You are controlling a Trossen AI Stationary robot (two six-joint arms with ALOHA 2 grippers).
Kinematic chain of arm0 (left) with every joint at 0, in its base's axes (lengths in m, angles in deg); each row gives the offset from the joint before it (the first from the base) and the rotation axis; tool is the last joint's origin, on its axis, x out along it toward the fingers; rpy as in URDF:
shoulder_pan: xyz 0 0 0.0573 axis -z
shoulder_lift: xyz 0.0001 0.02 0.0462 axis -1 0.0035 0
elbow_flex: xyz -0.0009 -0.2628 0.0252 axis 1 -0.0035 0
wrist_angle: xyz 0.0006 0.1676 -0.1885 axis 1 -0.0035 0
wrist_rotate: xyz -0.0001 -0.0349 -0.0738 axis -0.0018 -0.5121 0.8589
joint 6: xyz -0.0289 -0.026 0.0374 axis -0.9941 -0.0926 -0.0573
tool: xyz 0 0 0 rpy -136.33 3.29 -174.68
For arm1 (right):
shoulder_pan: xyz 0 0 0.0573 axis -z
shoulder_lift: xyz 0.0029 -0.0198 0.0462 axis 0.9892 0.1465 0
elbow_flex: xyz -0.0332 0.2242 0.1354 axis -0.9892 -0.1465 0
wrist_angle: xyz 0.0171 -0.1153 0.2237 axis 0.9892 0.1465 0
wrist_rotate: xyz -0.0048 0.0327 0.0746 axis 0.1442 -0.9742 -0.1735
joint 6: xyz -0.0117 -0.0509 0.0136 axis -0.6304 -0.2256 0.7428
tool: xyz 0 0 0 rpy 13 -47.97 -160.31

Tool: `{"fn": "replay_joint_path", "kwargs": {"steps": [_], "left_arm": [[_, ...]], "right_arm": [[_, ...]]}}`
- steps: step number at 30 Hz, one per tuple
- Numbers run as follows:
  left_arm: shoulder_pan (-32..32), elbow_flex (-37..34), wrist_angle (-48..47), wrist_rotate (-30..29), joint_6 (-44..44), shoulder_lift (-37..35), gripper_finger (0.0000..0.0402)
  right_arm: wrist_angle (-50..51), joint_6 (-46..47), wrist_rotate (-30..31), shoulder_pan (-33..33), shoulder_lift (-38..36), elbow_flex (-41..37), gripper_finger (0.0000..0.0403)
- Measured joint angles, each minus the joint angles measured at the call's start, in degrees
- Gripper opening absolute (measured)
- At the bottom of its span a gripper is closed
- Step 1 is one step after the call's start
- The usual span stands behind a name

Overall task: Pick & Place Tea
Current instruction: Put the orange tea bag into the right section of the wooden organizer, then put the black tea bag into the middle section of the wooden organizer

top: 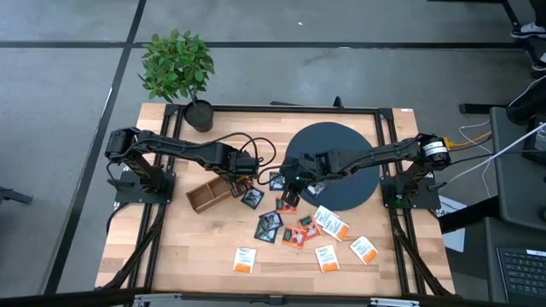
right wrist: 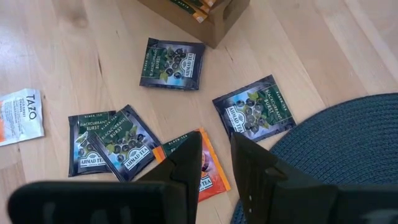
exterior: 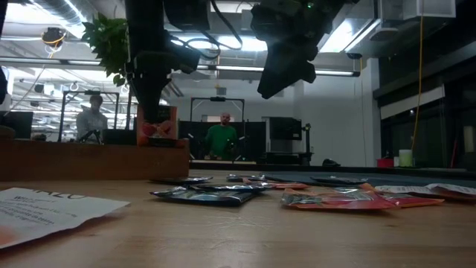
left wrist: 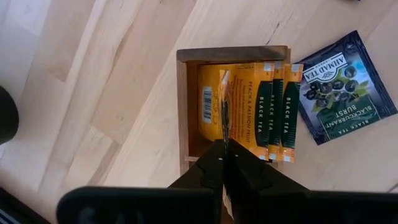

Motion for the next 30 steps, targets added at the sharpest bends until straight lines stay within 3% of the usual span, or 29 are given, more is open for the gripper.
{"fn": "replay_joint_path", "kwargs": {"steps": [9,21,30], "left_arm": [[0.0,0.0,0.4,0.0,0.3,0.0,0.0012],[0.0,0.0,1.0,-1.0,1.0,0.0,0.0092],[0.0,0.0,1.7,0.2,-1.7,-2.8,0.0094]], "right_arm": [[0.0,0.1,0.0,0.0,0.0,0.0,0.0088],[0.0,0.2,0.0,0.0,0.0,0.0,0.0088],[-2.4,-1.3,-2.4,0.0,0.0,0.0,0.0088]]}}
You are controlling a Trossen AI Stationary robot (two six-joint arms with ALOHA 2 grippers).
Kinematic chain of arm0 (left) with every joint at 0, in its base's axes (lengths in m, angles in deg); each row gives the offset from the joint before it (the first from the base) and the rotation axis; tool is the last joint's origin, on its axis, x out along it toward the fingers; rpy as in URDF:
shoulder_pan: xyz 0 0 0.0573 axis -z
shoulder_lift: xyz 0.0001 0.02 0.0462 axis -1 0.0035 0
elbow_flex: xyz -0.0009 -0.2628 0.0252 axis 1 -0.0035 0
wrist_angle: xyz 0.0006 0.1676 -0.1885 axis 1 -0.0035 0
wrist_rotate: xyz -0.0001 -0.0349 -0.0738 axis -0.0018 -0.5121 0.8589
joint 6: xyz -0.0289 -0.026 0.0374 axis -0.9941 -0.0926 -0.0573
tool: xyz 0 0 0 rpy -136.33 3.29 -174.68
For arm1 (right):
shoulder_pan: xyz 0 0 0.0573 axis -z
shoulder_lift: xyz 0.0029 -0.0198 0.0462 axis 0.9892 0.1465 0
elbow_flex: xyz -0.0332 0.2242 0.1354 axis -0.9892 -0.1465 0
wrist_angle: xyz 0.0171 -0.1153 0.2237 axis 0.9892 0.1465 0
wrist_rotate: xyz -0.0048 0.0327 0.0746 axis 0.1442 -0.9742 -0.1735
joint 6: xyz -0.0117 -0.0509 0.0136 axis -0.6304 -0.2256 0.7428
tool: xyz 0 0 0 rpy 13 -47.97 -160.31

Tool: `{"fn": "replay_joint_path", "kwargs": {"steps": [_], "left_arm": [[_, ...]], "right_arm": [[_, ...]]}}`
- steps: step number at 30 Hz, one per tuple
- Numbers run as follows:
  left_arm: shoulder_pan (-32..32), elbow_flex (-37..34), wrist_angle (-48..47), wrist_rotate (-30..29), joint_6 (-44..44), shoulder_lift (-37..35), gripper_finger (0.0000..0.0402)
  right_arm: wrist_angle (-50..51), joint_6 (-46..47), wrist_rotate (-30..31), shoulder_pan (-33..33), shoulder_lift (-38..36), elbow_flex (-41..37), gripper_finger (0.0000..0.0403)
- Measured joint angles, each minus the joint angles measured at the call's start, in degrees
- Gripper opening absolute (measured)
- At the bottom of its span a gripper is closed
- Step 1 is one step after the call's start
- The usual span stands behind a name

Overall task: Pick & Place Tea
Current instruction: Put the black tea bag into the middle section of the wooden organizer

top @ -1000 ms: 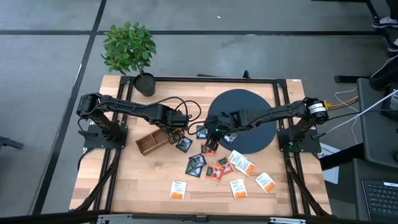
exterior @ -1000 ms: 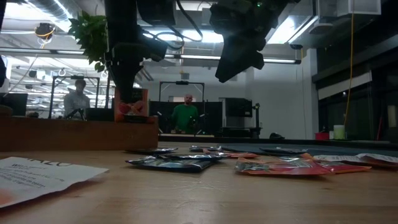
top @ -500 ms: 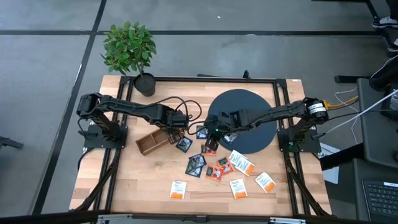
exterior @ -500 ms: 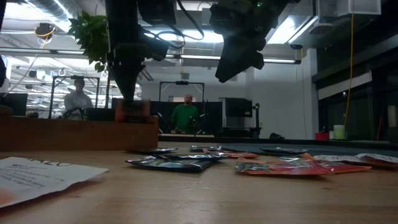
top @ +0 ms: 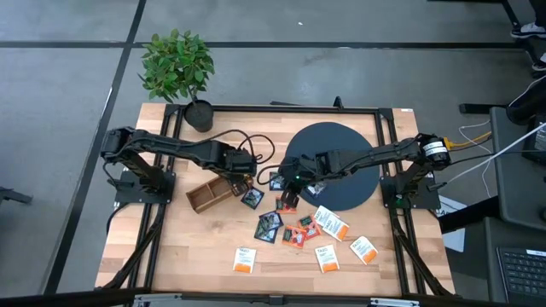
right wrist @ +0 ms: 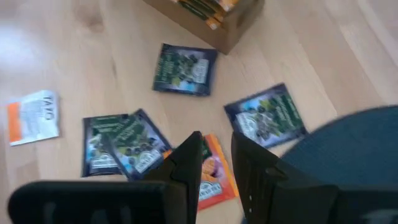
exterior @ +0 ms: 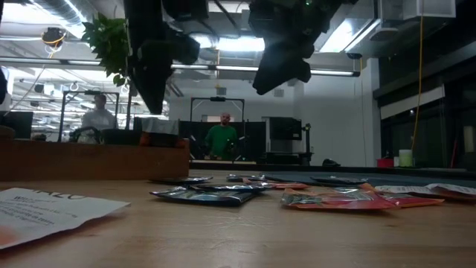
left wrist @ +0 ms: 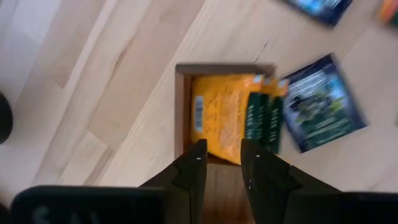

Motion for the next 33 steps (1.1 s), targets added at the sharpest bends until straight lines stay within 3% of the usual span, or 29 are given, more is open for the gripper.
{"fn": "replay_joint_path", "kwargs": {"steps": [9,13,17,21,25,29,33], "left_arm": [[0.4,-1.2,6.5,1.3,-1.3,-10.4,0.0093],[1.6,-7.1,17.4,5.5,-3.4,-15.4,0.0089],[2.8,-13.9,24.4,6.4,-8.5,-18.2,0.0089],[4.5,-19.4,32.1,10.8,-12.4,-18.5,0.0088],[6.6,-23.8,41.4,15.8,-13.5,-16.8,0.0088],[8.1,-25.6,45.7,15.8,-14.3,-14.9,0.0088],[8.5,-25.6,45.5,15.2,-16.2,-13.0,0.0088]], "right_arm": [[-0.6,-4.1,-0.1,-0.7,0.0,-0.5,0.0088],[-5.4,-1.3,-0.8,-1.4,-1.5,-4.8,0.0088],[-14.5,3.6,-6.3,-1.2,-3.8,-12.6,0.0088],[-20.1,8.3,-11.1,-1.4,-4.4,-18.5,0.0088],[-20.4,9.1,-11.3,-1.3,-4.4,-21.7,0.0088],[-19.9,8.1,-12.0,-1.2,-4.4,-22.7,0.0088],[-18.3,13.4,-12.3,0.3,-3.1,-22.7,0.0088]]}}
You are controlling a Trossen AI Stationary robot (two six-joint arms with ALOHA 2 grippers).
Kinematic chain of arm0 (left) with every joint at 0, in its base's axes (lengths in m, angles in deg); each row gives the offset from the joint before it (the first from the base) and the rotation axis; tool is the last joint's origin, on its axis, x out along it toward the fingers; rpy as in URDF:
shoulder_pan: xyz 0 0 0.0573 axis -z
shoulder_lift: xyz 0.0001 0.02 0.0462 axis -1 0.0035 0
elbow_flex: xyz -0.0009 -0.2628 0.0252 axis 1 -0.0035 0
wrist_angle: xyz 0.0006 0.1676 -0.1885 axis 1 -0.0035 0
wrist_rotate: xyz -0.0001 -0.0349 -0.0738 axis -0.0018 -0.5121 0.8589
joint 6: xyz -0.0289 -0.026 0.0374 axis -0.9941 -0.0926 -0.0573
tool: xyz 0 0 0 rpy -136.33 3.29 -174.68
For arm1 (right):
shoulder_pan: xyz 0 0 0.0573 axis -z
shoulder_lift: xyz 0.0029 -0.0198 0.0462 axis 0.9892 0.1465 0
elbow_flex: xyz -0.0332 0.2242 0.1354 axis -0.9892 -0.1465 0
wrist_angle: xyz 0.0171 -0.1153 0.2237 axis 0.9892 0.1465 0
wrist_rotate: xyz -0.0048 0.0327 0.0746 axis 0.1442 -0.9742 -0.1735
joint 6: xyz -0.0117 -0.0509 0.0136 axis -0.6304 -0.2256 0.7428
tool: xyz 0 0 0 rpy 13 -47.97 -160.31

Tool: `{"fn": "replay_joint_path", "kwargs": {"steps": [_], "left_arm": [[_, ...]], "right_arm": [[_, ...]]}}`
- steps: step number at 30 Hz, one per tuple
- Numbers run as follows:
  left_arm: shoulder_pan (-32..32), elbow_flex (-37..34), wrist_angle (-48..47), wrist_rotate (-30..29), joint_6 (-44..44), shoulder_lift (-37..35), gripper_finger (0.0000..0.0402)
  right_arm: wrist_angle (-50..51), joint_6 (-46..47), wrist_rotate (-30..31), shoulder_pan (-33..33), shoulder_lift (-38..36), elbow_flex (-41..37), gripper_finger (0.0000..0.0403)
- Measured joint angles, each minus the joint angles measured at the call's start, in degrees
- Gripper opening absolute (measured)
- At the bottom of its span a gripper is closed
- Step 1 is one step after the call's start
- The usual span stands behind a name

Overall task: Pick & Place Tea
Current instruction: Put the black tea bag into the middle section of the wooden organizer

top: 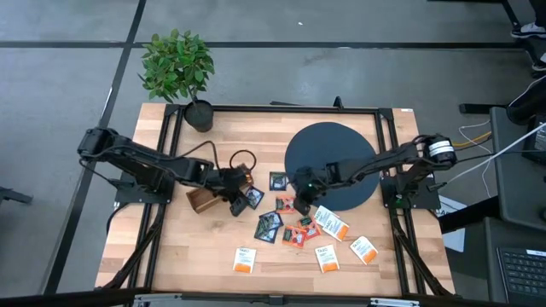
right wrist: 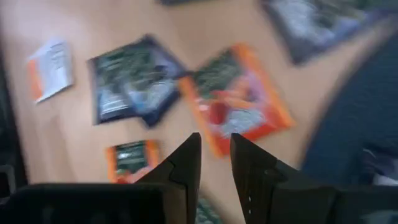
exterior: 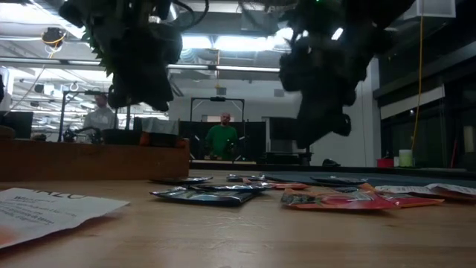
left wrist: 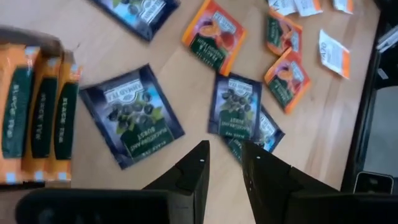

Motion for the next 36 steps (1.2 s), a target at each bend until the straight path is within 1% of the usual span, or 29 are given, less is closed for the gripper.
{"fn": "replay_joint_path", "kwargs": {"steps": [5,10,13,18,21,25,28,30,33,36], "left_arm": [[1.6,0.0,1.4,-0.1,-0.1,0.9,0.0088],[4.9,0.0,1.7,1.4,6.3,1.1,0.0088],[7.1,0.0,1.9,1.1,8.4,1.4,0.0088],[10.1,0.1,1.6,1.4,8.3,2.8,0.0088],[11.7,0.1,1.9,3.8,6.3,4.5,0.0088],[14.3,0.1,2.8,8.0,5.2,7.1,0.0088],[16.6,0.1,4.2,8.7,7.0,8.9,0.0088],[17.9,0.1,5.1,8.4,7.7,10.1,0.0088],[19.2,0.1,6.4,5.0,6.5,11.7,0.0088],[19.7,0.1,7.5,-0.3,4.2,13.2,0.0088]], "right_arm": [[-0.6,0.0,0.1,1.2,2.4,0.3,0.0088],[-1.1,-5.1,-0.3,0.9,2.8,0.3,0.0088],[-0.5,-5.8,-1.8,0.1,2.8,1.1,0.0088],[1.1,-5.7,-1.8,-1.3,2.8,2.9,0.0088],[3.0,-5.3,-1.7,-2.0,2.8,4.8,0.0088],[4.4,-0.4,-1.4,-3.5,2.8,7.1,0.0088],[4.1,3.7,-1.1,-5.1,2.8,8.7,0.0088],[4.1,7.2,0.3,-6.5,2.8,9.5,0.0088],[3.9,13.7,2.8,-9.0,2.8,9.9,0.0088],[2.1,17.7,5.8,-11.1,4.0,10.0,0.0088]]}}
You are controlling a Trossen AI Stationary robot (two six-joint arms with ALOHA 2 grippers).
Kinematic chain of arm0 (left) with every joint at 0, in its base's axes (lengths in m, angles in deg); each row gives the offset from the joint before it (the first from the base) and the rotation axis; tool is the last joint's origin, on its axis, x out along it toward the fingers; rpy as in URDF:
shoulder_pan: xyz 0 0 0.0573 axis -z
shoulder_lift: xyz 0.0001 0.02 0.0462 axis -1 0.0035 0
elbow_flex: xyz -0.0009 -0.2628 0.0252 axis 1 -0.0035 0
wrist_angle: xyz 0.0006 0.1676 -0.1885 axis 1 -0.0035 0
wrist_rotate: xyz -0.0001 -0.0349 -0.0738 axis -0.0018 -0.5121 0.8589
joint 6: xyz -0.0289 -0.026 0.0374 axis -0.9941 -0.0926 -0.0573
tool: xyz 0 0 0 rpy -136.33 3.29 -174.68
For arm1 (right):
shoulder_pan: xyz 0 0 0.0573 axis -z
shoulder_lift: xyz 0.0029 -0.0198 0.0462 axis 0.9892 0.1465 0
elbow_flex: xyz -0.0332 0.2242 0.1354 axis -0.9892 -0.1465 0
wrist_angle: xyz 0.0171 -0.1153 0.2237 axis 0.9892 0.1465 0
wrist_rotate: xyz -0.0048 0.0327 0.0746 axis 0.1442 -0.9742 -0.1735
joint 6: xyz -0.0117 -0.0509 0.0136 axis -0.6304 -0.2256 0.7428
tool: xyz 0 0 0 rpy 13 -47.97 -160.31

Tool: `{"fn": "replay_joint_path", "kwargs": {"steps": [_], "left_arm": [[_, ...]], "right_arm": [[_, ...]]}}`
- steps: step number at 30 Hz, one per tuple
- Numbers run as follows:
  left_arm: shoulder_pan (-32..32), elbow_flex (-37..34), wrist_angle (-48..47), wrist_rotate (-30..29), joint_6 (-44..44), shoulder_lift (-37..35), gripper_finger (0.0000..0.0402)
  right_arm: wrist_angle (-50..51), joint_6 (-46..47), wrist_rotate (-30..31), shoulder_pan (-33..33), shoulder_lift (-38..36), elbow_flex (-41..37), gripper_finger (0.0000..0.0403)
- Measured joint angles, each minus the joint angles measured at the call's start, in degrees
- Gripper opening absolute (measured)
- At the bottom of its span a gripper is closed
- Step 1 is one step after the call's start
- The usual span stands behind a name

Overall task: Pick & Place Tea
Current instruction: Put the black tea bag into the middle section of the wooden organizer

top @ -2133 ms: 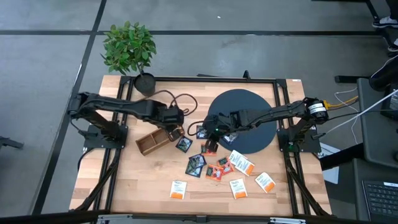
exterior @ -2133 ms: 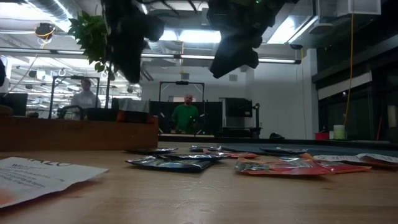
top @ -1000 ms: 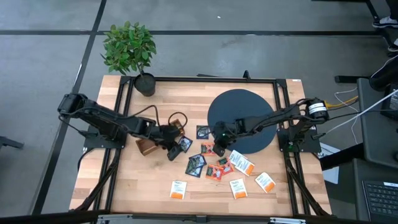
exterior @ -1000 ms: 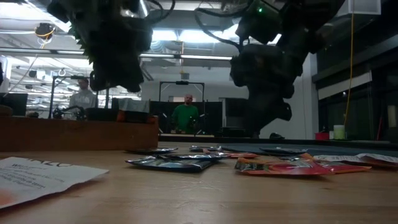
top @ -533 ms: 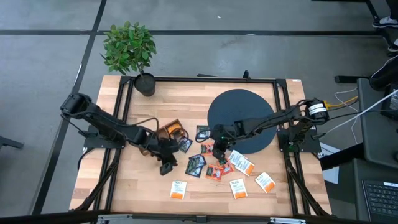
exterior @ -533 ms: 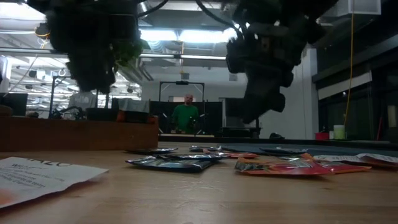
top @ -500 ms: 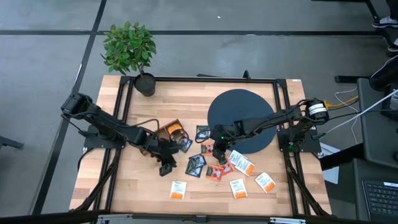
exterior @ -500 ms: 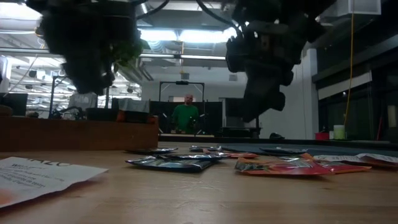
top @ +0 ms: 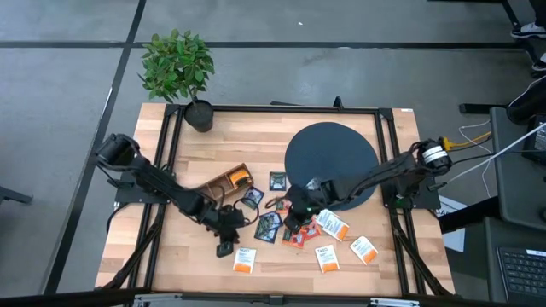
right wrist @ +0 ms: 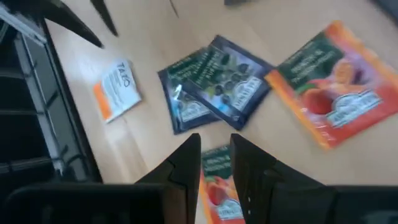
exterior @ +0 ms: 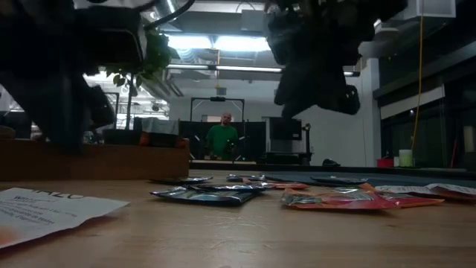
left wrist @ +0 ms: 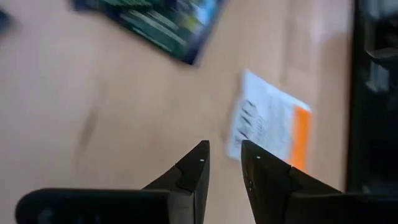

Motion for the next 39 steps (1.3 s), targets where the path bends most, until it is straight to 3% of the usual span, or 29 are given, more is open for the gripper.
{"fn": "replay_joint_path", "kwargs": {"steps": [4,9,20,30,39], "left_arm": [[-1.3,0.0,3.6,-7.2,-5.7,2.0,0.0088],[-3.3,0.1,12.5,-7.6,-13.8,5.7,0.0088],[-3.8,0.0,11.5,-17.8,-34.0,7.0,0.0088],[-7.9,0.0,11.0,-15.6,-36.8,7.2,0.0088],[-9.4,0.0,9.3,-9.0,-37.5,7.2,0.0088]], "right_arm": [[-0.5,3.9,1.5,-0.7,3.9,0.0,0.0088],[-4.8,6.2,1.5,-0.2,8.3,0.0,0.0088],[-0.6,8.0,5.1,0.8,11.3,0.0,0.0088],[-3.5,8.0,4.5,1.3,13.0,0.0,0.0088],[-6.1,6.6,4.2,2.0,13.2,0.0,0.0088]]}}
